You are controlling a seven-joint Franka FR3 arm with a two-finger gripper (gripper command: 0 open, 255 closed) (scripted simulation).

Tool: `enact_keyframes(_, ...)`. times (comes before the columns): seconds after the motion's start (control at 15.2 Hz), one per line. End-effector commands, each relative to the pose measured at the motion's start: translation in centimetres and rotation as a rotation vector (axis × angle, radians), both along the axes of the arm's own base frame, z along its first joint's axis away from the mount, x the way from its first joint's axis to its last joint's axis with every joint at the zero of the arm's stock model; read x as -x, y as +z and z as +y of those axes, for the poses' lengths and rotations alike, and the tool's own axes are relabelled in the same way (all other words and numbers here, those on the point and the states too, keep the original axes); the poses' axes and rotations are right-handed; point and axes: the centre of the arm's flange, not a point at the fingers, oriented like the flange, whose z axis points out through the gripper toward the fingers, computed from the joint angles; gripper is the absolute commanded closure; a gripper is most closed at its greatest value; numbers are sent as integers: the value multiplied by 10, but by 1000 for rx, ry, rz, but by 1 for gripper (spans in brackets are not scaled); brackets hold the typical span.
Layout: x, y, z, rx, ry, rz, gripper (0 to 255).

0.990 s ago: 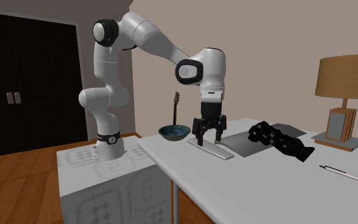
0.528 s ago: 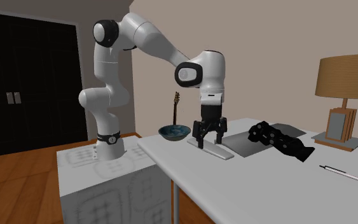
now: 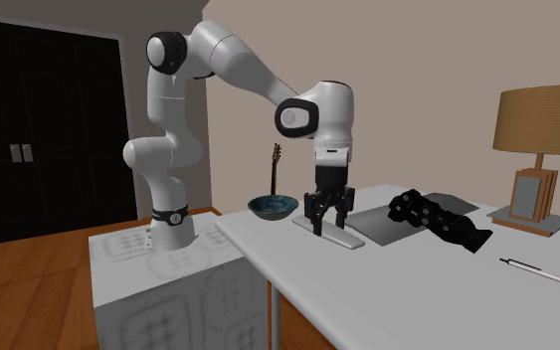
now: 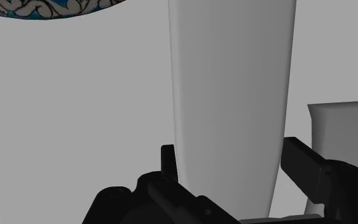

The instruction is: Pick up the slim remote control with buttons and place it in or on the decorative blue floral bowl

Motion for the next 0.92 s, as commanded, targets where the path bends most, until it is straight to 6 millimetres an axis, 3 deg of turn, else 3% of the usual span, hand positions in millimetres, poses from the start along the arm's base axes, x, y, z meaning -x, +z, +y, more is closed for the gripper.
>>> enact_keyframes(0.0,2,-6,2,0,4,10,255)
enact_keyframes(0.26,4,-7,1,0,4,9,255)
enact_keyframes(0.86,4,41,1,0,4,9,255)
